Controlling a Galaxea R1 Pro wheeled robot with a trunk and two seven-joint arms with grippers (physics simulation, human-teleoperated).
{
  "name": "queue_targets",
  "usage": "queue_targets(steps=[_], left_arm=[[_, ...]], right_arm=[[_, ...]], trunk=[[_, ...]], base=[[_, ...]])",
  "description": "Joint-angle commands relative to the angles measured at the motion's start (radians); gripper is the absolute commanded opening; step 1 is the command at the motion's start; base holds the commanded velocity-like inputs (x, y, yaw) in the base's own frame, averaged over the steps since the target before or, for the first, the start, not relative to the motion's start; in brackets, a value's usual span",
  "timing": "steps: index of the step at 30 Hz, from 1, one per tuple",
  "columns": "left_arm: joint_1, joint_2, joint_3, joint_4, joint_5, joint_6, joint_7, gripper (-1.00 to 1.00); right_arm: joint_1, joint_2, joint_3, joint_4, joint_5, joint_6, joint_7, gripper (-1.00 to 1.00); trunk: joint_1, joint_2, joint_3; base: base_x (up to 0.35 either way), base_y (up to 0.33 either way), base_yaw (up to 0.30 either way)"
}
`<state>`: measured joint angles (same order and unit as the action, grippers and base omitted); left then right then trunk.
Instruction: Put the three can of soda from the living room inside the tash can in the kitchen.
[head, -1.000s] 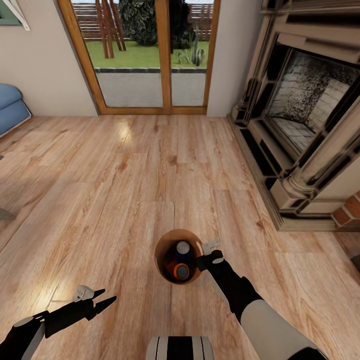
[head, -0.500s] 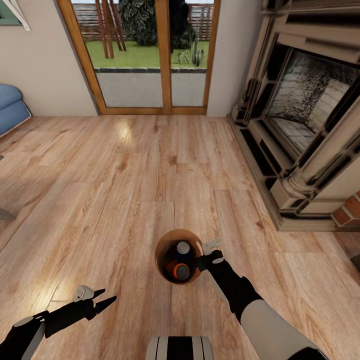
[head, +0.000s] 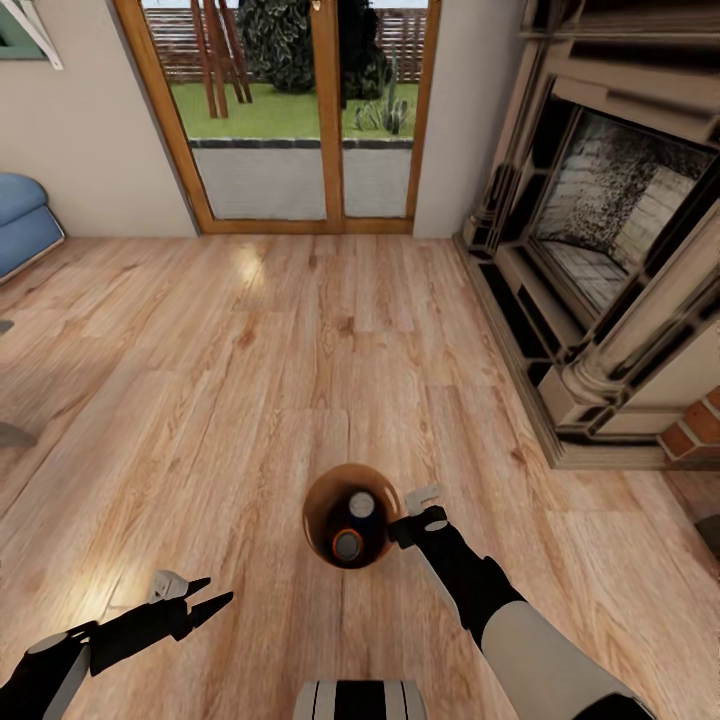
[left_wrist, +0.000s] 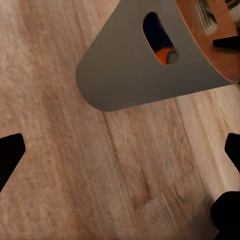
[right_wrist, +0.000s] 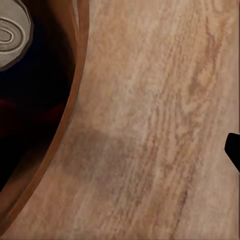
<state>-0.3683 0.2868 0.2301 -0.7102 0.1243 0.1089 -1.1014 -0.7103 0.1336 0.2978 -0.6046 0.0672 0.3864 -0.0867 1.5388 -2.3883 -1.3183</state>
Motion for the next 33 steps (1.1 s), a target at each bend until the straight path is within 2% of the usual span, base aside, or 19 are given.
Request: queue_targets(steps=[1,33], left_arm=[[0.0,0.0,0.0,0.0,0.0,0.0,0.0,1.0],[0.0,0.0,0.0,0.0,0.0,0.0,0.0,1.0]], right_arm=[[0.0,0.0,0.0,0.0,0.002,0.0,-0.001,1.0],[0.0,0.0,0.0,0.0,0.002,0.0,-0.001,1.0]], trunk=[[-0.004,0.007,0.003],[-0.127,0.231,0.103]], base=[[0.0,0.0,0.0],[0.0,0.0,0.0]])
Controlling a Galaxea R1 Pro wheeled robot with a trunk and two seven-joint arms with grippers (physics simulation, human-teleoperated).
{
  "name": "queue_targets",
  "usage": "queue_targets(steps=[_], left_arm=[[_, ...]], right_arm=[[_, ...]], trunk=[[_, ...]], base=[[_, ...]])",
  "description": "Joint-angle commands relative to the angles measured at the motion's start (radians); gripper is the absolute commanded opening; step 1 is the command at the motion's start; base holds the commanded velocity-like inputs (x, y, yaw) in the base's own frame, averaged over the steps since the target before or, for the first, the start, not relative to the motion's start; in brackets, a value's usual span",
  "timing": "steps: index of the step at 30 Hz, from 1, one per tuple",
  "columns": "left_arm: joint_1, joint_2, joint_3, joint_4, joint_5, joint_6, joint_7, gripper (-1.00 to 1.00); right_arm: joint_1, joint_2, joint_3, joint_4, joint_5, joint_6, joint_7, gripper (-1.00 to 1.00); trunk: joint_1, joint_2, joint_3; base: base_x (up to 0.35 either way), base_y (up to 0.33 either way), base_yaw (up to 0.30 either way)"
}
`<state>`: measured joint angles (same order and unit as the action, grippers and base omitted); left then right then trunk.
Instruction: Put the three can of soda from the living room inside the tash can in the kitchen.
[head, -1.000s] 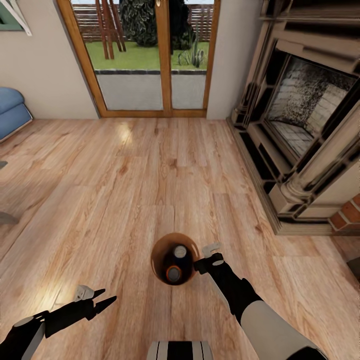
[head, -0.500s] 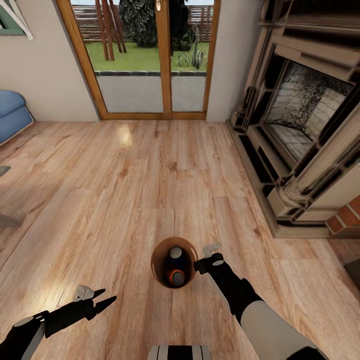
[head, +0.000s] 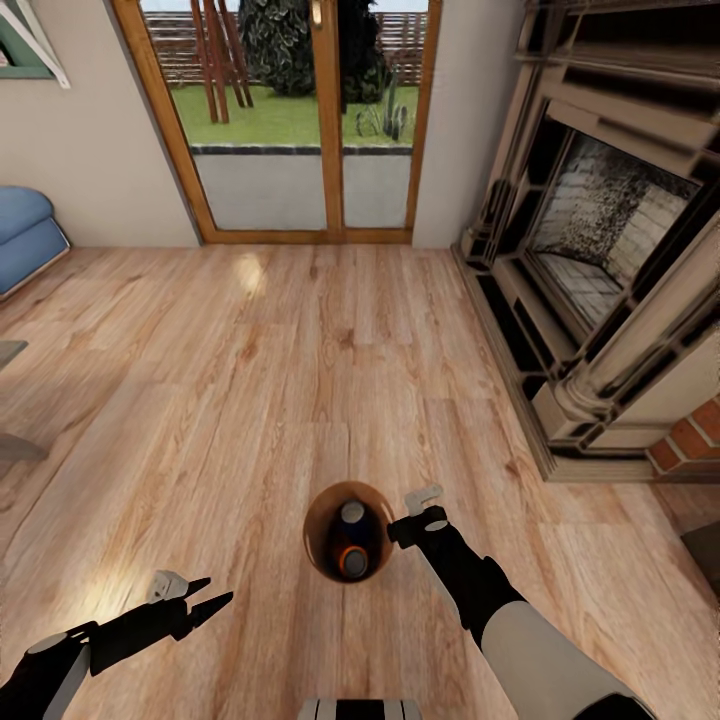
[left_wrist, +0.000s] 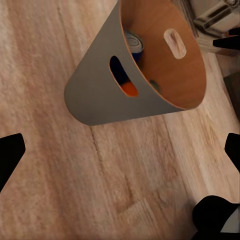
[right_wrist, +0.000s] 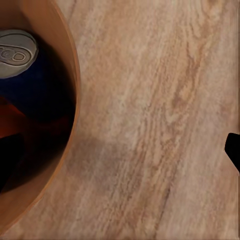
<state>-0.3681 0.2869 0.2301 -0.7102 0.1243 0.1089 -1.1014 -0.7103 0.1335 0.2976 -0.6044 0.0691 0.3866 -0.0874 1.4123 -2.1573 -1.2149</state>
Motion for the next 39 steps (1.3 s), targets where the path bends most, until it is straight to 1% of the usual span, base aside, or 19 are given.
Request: queue_targets(steps=[1,39], left_arm=[[0.0,0.0,0.0,0.0,0.0,0.0,0.0,1.0],[0.0,0.0,0.0,0.0,0.0,0.0,0.0,1.0]], right_arm=[[0.0,0.0,0.0,0.0,0.0,0.0,0.0,1.0],[0.0,0.001,0.0,0.001,0.0,0.0,0.0,1.0]], trunk=[[-0.004,0.007,0.003],[-0.15,0.273,0.122]], base=[[0.0,0.0,0.0],[0.0,0.0,0.0]])
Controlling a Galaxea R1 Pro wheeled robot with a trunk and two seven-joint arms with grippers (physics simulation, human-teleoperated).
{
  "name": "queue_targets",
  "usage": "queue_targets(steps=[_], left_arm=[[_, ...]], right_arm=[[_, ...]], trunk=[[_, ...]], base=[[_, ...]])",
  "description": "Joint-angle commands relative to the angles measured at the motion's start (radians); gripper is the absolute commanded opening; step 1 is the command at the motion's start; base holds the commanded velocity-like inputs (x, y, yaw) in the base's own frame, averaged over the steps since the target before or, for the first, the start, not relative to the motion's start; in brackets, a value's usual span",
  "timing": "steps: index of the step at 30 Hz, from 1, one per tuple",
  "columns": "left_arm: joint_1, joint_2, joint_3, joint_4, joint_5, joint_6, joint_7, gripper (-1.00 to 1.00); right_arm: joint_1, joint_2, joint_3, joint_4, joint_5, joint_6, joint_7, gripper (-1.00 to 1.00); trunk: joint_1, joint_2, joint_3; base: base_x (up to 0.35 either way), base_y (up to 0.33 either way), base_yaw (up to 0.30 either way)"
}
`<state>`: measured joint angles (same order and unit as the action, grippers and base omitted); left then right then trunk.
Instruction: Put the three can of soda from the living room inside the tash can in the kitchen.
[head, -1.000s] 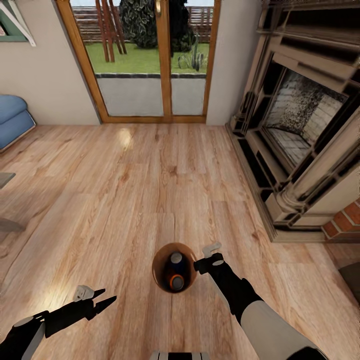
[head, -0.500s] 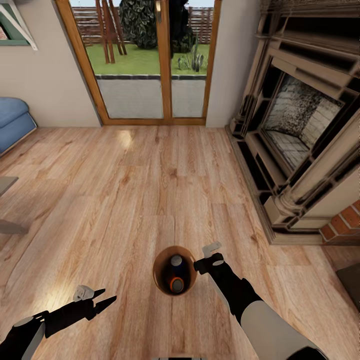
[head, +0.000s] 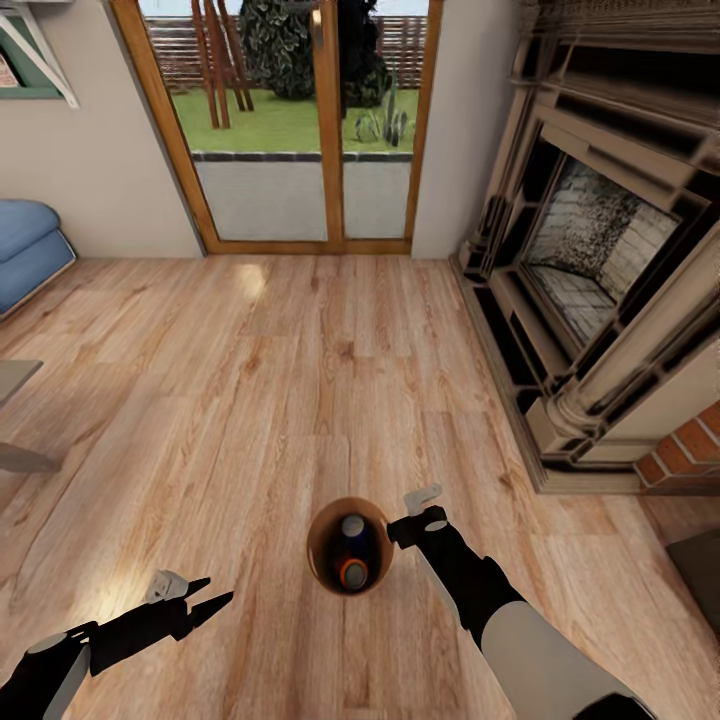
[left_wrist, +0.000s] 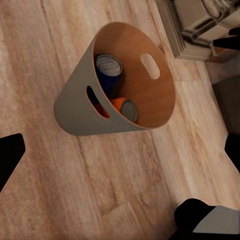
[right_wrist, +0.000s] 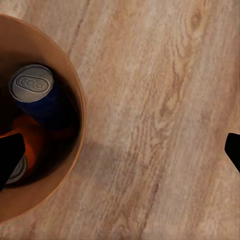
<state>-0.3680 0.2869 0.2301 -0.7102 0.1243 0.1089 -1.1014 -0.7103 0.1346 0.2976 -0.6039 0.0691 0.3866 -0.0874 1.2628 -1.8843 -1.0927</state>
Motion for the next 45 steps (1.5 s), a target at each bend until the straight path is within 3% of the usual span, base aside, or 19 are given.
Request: queue_targets(steps=[1,30,45], left_arm=[[0.0,0.0,0.0,0.0,0.0,0.0,0.0,1.0],[0.0,0.0,0.0,0.0,0.0,0.0,0.0,1.0],[0.0,0.0,0.0,0.0,0.0,0.0,0.0,1.0]], right_arm=[[0.0,0.0,0.0,0.0,0.0,0.0,0.0,1.0],[0.0,0.0,0.0,0.001,0.0,0.0,0.0,1.0],[0.0,0.0,0.0,0.001,0.0,0.002,-0.002,1.0]], trunk=[[-0.004,0.007,0.003],[-0.115,0.21,0.13],[-0.173,0.315,0.181]], base=[[0.0,0.0,0.0],[0.0,0.0,-0.048],[0.0,0.0,-0.005]])
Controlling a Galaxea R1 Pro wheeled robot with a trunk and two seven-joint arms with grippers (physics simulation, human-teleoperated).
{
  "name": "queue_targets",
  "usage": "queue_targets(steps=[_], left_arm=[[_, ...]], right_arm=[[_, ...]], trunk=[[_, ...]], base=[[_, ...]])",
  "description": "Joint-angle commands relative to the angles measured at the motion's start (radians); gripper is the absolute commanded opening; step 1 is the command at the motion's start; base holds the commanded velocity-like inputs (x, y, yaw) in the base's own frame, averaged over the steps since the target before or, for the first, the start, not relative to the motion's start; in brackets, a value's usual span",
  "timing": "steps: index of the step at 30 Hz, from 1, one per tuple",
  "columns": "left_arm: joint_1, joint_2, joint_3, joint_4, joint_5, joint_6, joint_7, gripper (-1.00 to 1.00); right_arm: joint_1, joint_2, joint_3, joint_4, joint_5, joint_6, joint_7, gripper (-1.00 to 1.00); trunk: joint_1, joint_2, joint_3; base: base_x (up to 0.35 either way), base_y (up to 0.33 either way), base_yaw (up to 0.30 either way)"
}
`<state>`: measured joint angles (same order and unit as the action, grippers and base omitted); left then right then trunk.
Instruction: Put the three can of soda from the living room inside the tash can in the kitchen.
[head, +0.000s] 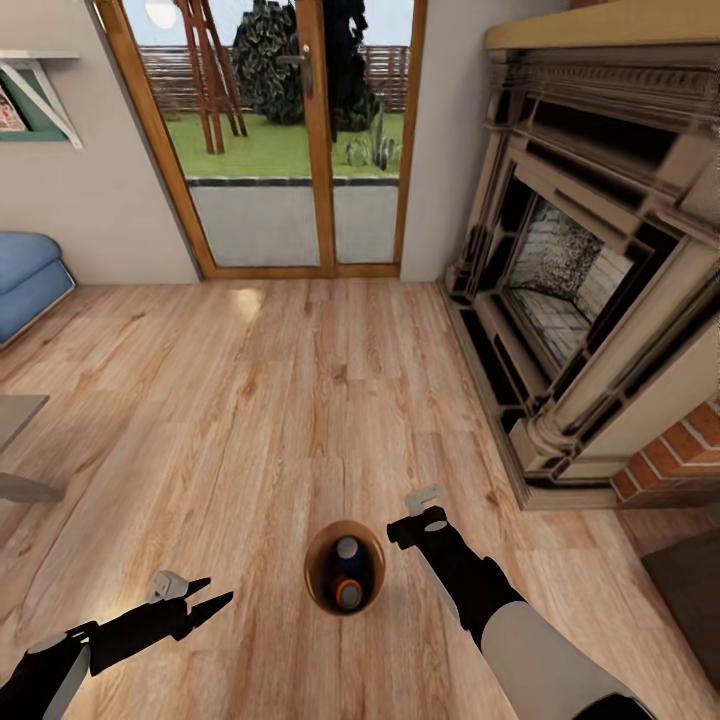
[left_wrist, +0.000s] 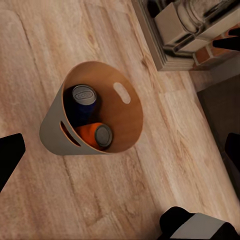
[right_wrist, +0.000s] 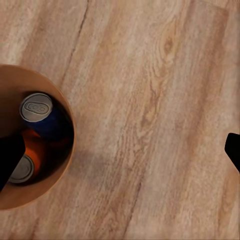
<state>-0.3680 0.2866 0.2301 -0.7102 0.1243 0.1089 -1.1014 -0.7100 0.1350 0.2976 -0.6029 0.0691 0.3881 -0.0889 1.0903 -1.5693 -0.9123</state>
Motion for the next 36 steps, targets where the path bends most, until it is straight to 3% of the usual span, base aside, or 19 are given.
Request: queue_targets(steps=[1,24,36], left_arm=[[0.0,0.0,0.0,0.0,0.0,0.0,0.0,1.0],[0.0,0.0,0.0,0.0,0.0,0.0,0.0,1.0],[0.0,0.0,0.0,0.0,0.0,0.0,0.0,1.0]], right_arm=[[0.0,0.0,0.0,0.0,0.0,0.0,0.0,1.0],[0.0,0.0,0.0,0.0,0.0,0.0,0.0,1.0],[0.0,0.0,0.0,0.0,0.0,0.0,0.0,1.0]], trunk=[[-0.004,0.007,0.004],[-0.092,0.168,0.11],[-0.092,0.168,0.129]], base=[[0.0,0.0,0.0],[0.0,0.0,0.0],[0.0,0.0,0.0]])
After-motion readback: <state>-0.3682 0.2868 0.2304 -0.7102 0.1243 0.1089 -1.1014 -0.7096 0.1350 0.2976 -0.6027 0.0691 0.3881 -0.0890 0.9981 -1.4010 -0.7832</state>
